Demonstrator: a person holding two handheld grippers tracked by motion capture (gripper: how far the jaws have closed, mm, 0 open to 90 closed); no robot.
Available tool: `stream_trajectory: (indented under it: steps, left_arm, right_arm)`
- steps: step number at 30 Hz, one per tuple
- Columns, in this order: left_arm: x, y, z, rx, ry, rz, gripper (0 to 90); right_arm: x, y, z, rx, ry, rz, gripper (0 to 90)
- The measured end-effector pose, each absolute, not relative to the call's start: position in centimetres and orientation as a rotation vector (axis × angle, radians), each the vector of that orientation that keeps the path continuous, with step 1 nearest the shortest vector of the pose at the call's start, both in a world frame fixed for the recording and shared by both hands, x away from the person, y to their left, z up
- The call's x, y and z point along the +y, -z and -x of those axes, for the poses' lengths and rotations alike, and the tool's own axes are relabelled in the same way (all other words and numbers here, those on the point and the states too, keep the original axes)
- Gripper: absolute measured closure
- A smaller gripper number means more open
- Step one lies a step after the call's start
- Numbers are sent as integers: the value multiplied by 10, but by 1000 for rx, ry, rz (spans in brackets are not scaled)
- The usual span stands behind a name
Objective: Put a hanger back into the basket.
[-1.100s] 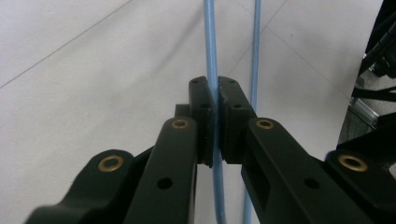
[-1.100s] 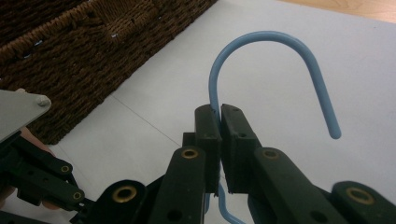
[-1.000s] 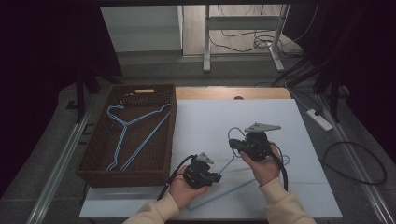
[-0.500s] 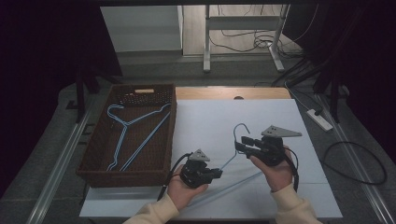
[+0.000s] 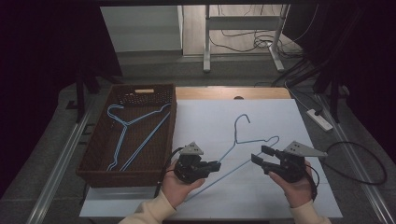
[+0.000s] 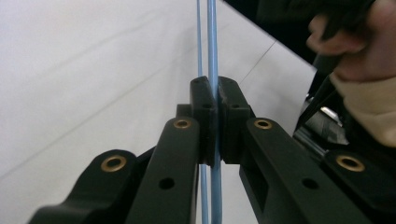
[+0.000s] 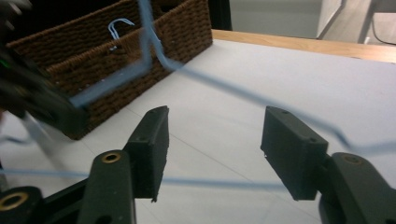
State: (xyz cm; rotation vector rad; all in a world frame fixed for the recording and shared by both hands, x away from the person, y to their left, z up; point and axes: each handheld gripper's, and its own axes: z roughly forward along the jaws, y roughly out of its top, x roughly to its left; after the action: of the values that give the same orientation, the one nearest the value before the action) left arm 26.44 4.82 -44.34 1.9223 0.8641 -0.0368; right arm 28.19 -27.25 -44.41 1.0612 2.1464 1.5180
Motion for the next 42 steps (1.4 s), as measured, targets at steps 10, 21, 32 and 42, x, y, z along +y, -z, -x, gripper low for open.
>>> stream_trajectory:
  steps: [10,21,32,42]
  left_arm:
    - [69,412,-268,846,-2,-1869,864]
    - [103,391,-276,870,-45,-1826,864]
    - [153,372,-284,874,-96,-1768,864]
    - [202,369,-292,931,-135,-1706,864]
  right_arm:
    - [-286,465,-287,2155,-1435,-1093,327]
    - [-285,474,-291,2189,-1376,-1101,302]
    - [-284,479,-294,2219,-1331,-1100,290]
    - [-284,482,-296,2221,-1303,-1097,284]
